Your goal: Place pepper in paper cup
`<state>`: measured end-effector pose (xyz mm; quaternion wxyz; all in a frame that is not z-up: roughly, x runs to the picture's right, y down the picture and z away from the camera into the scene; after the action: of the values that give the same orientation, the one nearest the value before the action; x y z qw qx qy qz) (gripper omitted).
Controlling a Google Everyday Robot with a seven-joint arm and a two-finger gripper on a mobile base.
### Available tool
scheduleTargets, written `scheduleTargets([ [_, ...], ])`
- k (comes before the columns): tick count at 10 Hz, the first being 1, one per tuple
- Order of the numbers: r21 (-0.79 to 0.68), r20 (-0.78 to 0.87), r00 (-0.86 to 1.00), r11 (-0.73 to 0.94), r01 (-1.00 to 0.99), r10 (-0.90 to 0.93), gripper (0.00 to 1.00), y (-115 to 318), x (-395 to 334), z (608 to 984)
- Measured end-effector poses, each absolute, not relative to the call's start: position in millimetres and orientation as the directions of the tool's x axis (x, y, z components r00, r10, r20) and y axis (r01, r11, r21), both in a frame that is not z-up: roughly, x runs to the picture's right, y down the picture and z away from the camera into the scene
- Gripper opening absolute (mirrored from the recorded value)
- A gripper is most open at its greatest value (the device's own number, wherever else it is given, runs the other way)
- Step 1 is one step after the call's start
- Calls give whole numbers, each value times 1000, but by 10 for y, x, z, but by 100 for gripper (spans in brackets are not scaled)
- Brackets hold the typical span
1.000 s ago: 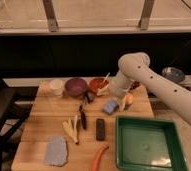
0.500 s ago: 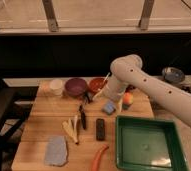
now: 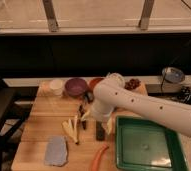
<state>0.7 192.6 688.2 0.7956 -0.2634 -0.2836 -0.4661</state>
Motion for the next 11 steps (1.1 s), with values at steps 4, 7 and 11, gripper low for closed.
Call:
scheduleTargets([
  [4,-126,731,347,383,915,-588,80,2567,-347,6791],
  [7,-118,747,339,387,914,-572,80,2642,-369,6798],
  [11,-124,751,345,392,911,-563,80,2656,-368,6809],
])
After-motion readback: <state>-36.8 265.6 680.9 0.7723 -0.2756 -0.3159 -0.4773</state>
